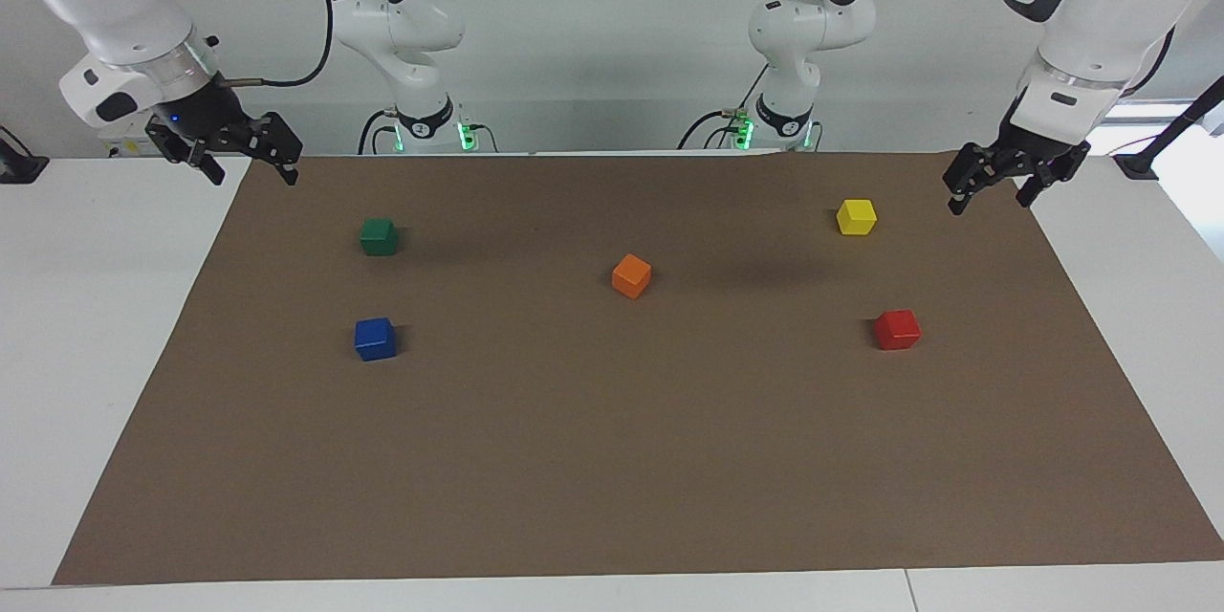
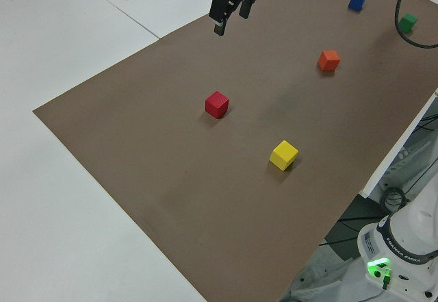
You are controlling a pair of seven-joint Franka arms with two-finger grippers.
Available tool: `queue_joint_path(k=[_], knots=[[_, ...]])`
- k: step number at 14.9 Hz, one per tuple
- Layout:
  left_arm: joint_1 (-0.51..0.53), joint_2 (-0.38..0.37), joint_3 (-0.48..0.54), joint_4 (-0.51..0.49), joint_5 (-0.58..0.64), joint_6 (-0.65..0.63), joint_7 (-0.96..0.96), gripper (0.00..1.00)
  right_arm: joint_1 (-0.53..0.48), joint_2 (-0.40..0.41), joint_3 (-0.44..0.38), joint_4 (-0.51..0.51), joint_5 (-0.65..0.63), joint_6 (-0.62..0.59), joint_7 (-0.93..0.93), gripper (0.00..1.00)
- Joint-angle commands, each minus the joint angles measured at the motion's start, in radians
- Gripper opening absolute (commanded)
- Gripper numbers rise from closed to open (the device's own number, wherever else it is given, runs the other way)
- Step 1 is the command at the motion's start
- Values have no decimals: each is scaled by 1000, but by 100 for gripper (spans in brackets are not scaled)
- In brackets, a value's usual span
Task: Transfer red block to right arm and stack on blue block
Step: 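Grasp the red block with the left gripper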
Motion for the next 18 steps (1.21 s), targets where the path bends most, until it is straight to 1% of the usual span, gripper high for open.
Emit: queue_joint_path(k=[1, 3, 5, 7, 8, 10, 11, 13, 14, 16, 18], knots=[[17, 1, -7, -132, -4, 164, -4, 100, -15, -10, 7, -8, -15, 0, -22, 100], [14, 9, -7, -177, -5, 238, -6, 100, -37, -11, 9, -13, -8, 0, -37, 100], [10, 64, -7, -183, -6, 295, -6, 100, -57, -14, 9, -22, 12, -3, -57, 100], [7, 111, -10, -188, -15, 311, -4, 100, -87, -16, 7, -40, 109, 9, -62, 100], [-3, 125, -7, -188, -15, 330, -6, 100, -97, -11, 7, -45, 132, 15, -68, 100], [-1, 130, -7, -194, -15, 329, 3, 100, -100, -1, 7, -63, 163, 47, -132, 100], [-3, 135, -7, -214, -15, 341, 5, 100, -106, 7, 7, -78, 188, 58, -162, 100], [0, 171, -8, -223, -15, 363, 5, 100, -162, 50, 7, -95, 360, 58, -172, 100], [-4, 184, -8, -225, -15, 367, 3, 100, -173, 67, 7, -104, 420, 60, -183, 100], [-1, 205, -8, -240, -15, 369, 3, 100, -181, 99, 7, -108, 497, 67, -197, 100], [0, 233, -8, -243, -25, 383, -1, 100, -193, 131, 6, -109, 607, 67, -203, 100]])
